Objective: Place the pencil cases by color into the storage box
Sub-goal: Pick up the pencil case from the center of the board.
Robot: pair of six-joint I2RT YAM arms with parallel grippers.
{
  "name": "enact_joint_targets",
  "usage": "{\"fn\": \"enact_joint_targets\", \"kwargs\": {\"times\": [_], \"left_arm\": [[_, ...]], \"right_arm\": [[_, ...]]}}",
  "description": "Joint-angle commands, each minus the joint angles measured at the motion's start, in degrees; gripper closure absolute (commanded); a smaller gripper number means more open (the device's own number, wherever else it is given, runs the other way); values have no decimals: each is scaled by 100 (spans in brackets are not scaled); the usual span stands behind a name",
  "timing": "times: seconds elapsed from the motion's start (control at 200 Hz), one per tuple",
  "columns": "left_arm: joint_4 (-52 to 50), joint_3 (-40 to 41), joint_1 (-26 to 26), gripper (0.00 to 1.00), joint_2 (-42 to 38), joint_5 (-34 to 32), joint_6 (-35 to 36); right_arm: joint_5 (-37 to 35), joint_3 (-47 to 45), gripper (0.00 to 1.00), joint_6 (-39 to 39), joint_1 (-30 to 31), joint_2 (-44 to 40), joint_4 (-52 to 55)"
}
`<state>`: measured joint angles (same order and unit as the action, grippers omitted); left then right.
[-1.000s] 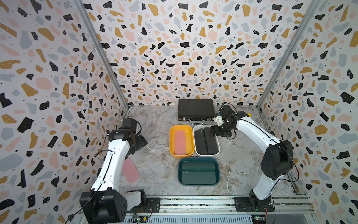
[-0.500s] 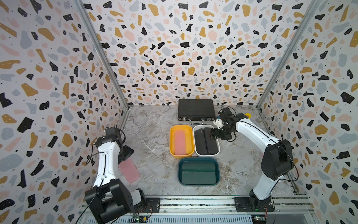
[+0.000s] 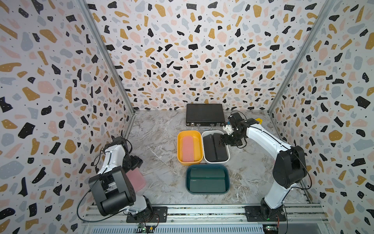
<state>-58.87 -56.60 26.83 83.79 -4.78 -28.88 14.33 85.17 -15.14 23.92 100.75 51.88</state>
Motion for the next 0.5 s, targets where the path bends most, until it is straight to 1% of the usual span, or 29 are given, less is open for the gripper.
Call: {"fn": "enact_joint_targets", "kwargs": {"times": [0.0, 0.16, 0.496], "left_arm": [[152, 52, 191, 0, 273, 150, 256], [305, 35, 393, 0, 614, 328, 336], [467, -53, 491, 0, 1022, 379, 414]], "right_arm": [[-44, -23, 7, -7, 34, -205, 103], [-53, -9, 6, -20, 31, -196, 96], [-141, 17, 6, -51, 32, -169, 112]]}}
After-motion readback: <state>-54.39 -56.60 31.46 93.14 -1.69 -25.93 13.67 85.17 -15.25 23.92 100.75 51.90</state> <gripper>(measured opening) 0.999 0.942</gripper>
